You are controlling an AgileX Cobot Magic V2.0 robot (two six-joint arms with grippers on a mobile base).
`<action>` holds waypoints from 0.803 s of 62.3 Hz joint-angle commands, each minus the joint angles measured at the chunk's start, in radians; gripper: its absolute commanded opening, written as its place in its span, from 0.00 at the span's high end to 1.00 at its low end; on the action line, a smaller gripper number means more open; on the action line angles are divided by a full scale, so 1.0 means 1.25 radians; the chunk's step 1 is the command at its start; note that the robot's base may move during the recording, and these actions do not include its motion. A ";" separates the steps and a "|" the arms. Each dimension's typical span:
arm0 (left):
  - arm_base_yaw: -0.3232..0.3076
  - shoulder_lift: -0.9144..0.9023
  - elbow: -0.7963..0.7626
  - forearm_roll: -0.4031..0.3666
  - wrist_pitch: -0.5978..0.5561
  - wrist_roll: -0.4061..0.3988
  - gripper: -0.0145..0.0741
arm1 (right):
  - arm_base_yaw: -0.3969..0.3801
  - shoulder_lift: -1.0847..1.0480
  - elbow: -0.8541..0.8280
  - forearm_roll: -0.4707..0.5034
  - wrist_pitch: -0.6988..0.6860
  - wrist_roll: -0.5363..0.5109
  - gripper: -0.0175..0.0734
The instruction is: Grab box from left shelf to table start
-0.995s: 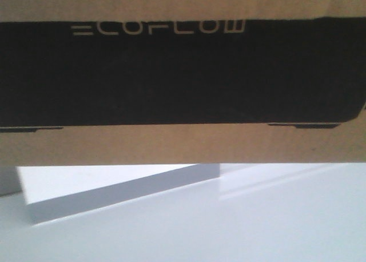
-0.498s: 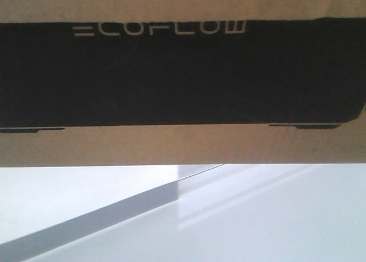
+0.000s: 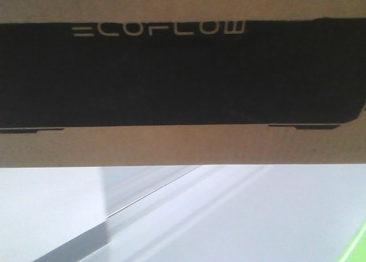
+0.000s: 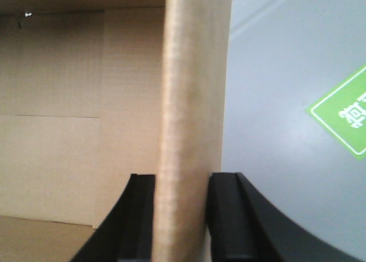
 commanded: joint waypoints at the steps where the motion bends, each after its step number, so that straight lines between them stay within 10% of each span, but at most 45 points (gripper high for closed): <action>1: 0.001 -0.010 -0.031 -0.019 -0.085 -0.019 0.86 | -0.004 -0.004 -0.023 -0.037 -0.084 -0.007 0.75; 50: 0.001 0.003 -0.031 -0.020 -0.085 -0.019 0.86 | -0.004 -0.004 -0.023 -0.032 -0.084 -0.007 0.75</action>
